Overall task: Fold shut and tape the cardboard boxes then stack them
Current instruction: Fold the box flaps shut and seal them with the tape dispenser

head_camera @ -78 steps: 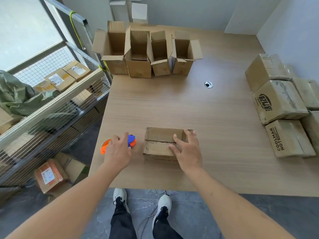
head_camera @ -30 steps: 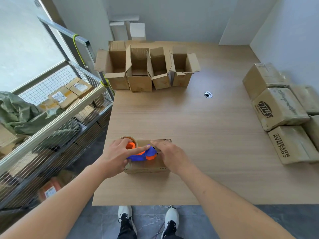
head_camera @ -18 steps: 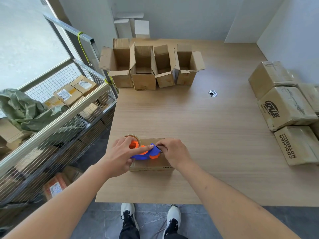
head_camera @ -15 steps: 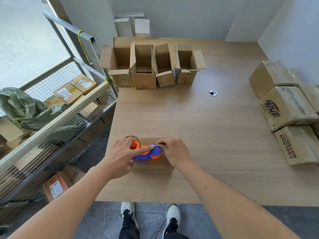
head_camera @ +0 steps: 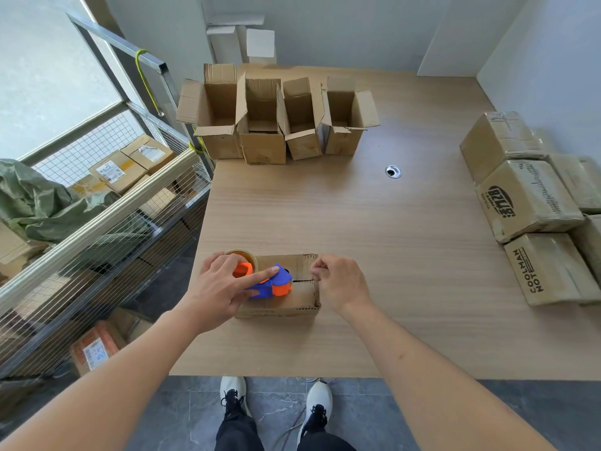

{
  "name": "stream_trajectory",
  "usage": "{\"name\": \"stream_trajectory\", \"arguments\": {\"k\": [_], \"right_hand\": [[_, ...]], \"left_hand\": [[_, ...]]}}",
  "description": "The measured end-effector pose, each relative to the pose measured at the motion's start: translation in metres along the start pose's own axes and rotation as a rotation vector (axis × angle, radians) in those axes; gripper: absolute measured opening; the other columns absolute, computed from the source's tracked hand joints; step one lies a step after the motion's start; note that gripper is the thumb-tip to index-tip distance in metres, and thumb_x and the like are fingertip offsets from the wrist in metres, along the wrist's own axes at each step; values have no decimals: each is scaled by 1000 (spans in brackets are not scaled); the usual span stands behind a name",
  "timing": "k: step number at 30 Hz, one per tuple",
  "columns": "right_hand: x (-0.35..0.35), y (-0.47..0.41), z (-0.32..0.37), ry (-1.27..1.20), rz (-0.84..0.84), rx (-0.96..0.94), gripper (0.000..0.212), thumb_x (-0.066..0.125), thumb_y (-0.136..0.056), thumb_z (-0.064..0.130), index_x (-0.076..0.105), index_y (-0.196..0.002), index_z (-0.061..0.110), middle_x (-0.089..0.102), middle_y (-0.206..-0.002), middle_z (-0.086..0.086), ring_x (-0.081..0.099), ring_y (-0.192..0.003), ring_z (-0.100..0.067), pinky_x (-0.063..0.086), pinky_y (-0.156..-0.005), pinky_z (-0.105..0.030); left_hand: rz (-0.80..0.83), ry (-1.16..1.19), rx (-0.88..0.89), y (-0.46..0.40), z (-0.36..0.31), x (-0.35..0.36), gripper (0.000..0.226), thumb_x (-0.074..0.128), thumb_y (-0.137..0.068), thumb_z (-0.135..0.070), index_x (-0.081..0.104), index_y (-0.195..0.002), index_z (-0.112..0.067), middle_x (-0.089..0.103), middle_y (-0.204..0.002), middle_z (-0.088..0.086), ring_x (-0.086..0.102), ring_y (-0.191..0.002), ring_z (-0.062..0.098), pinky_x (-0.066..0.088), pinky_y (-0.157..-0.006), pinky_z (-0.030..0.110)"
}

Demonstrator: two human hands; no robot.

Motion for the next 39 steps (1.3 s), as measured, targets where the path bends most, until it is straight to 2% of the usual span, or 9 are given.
{"name": "stream_trajectory", "arguments": {"k": [5,8,14,23,30,33,35,37,39], "right_hand": [[-37,4,-48,-72,56,135,20,72,-89,19,68,-70,25,72,-69,10,66,-72,-10,50,-72,-27],[-30,2,-56,-178,106,208,17,74,-89,22,70,-73,23,74,-68,8,65,-64,-5,57,-73,-32],[-12,-13,-69,-297,188,285,14,70,-93,21,68,-79,19,75,-73,3,74,-85,-15,61,-81,-45],[19,-21,-77,-385,264,349,12,68,-96,20,70,-84,18,77,-87,-3,75,-91,-16,58,-68,-35],[38,-18,-72,-339,203,299,10,72,-93,31,72,-85,26,76,-75,9,71,-86,-13,62,-76,-41],[42,-14,-65,-165,104,279,9,71,-91,45,75,-94,37,77,-88,14,69,-95,-13,54,-79,-30],[44,-9,-64,-124,71,317,25,69,-90,55,74,-111,43,76,-102,14,67,-105,-16,50,-81,-29],[46,-4,-68,-162,75,383,40,67,-87,64,73,-119,41,76,-108,13,66,-111,-16,50,-84,-31],[51,0,-70,-207,80,392,38,63,-90,61,75,-117,37,76,-111,11,66,-113,-18,50,-85,-30]], "left_hand": [[73,5,4,-6,0,0,53,26,-98,-52,34,-150,-57,53,-121,3,48,-121,27,21,-121,47],[37,30,8,-8,-1,2,51,32,-98,-50,40,-147,-56,55,-116,3,42,-119,24,19,-117,41],[117,52,-40,-10,0,3,51,25,-97,-59,31,-147,-64,49,-121,-2,42,-123,26,22,-116,42],[99,81,-18,-11,3,9,49,35,-100,-54,30,-148,-66,46,-117,-5,43,-120,24,22,-113,44],[59,69,1,-12,6,13,50,40,-101,-51,32,-149,-64,44,-119,-7,43,-117,23,29,-111,49],[30,75,7,-12,3,12,49,41,-101,-49,37,-148,-60,45,-118,-7,41,-115,22,28,-110,46],[20,68,12,-12,2,10,48,41,-101,-49,39,-148,-58,46,-119,-6,40,-114,21,27,-109,45],[10,73,12,-12,1,9,48,40,-101,-49,41,-148,-57,49,-119,-4,40,-114,22,27,-109,46],[8,76,14,-12,-1,8,47,39,-101,-49,43,-148,-56,50,-118,-3,40,-115,21,27,-110,47]]}}
Point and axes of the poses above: each hand's wrist, its own y-axis away from the middle knuckle, its own x-axis out of the palm, z = x × y, the point moved 2 cm from there along -y, towards the middle knuckle
